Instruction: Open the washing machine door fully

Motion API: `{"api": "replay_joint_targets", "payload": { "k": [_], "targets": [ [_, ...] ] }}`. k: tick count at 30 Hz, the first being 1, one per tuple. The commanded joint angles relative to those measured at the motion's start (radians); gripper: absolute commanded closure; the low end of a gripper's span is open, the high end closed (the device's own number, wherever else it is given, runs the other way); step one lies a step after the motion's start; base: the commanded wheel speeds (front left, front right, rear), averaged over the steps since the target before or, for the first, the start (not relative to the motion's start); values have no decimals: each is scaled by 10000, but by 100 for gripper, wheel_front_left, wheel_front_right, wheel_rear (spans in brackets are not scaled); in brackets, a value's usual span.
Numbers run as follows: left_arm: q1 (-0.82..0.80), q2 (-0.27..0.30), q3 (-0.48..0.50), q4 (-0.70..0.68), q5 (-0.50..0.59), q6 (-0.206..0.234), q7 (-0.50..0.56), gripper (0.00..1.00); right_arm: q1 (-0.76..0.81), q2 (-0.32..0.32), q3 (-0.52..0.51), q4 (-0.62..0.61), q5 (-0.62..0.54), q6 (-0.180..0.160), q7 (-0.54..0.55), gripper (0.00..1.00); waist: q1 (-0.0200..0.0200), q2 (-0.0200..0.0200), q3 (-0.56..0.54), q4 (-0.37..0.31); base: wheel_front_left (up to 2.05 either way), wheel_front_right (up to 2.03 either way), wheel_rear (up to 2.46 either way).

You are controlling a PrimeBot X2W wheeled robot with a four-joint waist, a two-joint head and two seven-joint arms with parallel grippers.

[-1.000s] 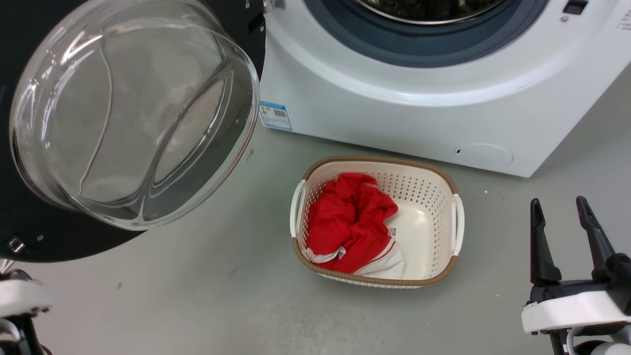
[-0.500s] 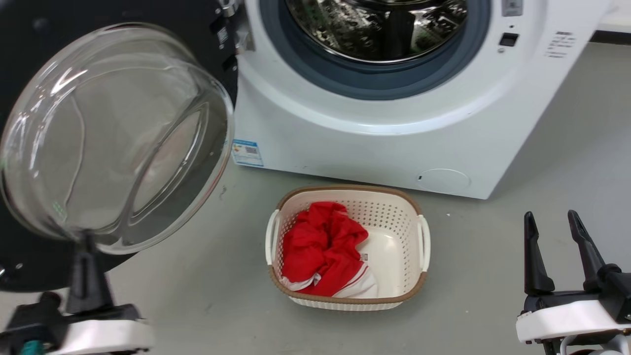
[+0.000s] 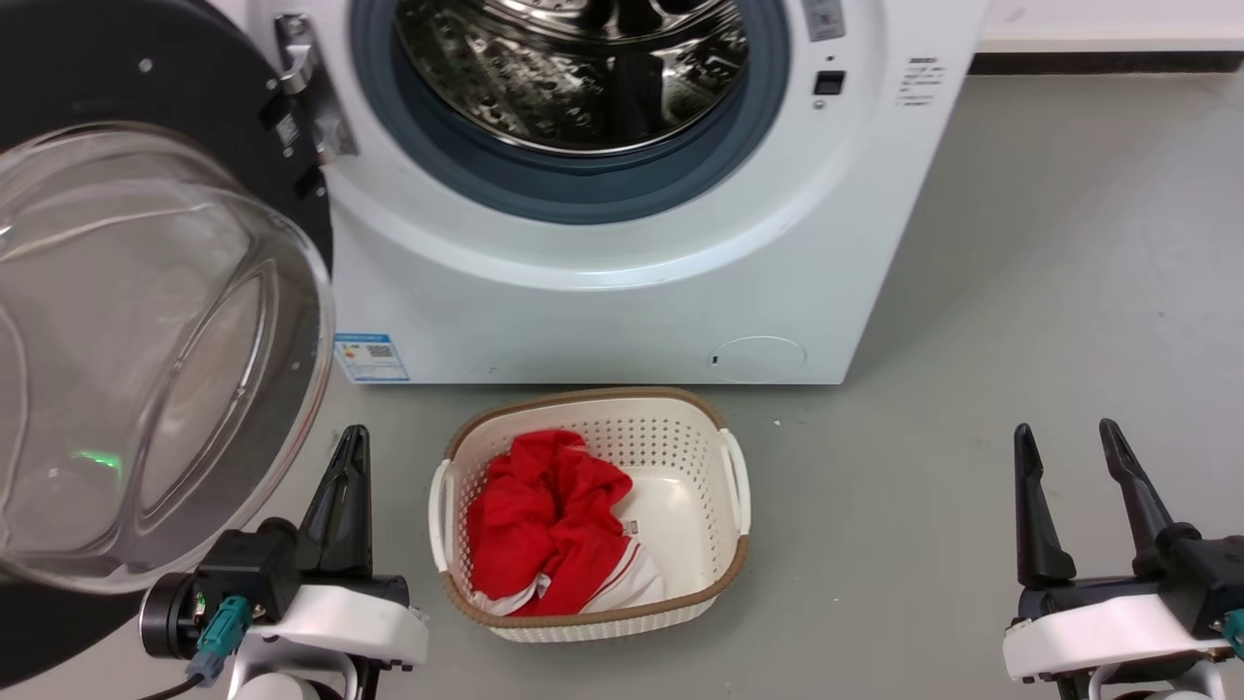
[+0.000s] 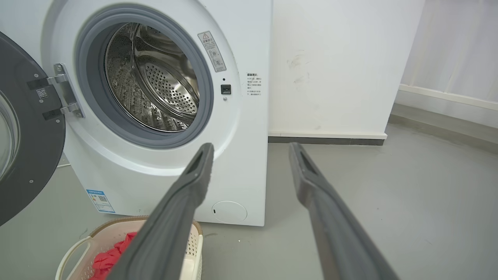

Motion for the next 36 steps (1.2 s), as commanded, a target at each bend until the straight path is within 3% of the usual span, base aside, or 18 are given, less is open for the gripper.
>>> {"api": "replay_joint_targets", "payload": {
  "k": [1,6,7,8,9,10,36],
  "targets": [
    [-185,28,-44,121,114,-17,-43,100,-56,14,44,17,9,-7,-20,0,0,0,-153,-339,0,0,0],
    [-421,120,-91,427,255,84,-63,100,-7,12,121,53,36,-7,-28,0,0,0,-232,-715,0,0,0],
    [-455,128,-80,497,279,112,-71,79,4,14,152,68,52,-7,-34,0,0,0,-244,-794,0,0,0],
    [-485,146,-86,532,324,152,-75,41,25,14,157,92,91,-7,-44,0,0,0,-253,-829,0,0,0],
    [-472,137,-91,540,347,203,-78,16,32,14,168,107,109,-7,-47,0,0,0,-264,-840,0,0,0],
    [-442,152,-94,528,388,219,-80,0,41,14,178,121,132,-7,-57,0,0,0,-283,-847,0,0,0],
    [136,159,29,53,506,422,-68,0,292,12,345,180,173,-7,33,0,0,0,-610,-558,0,0,0]
  ]
}}
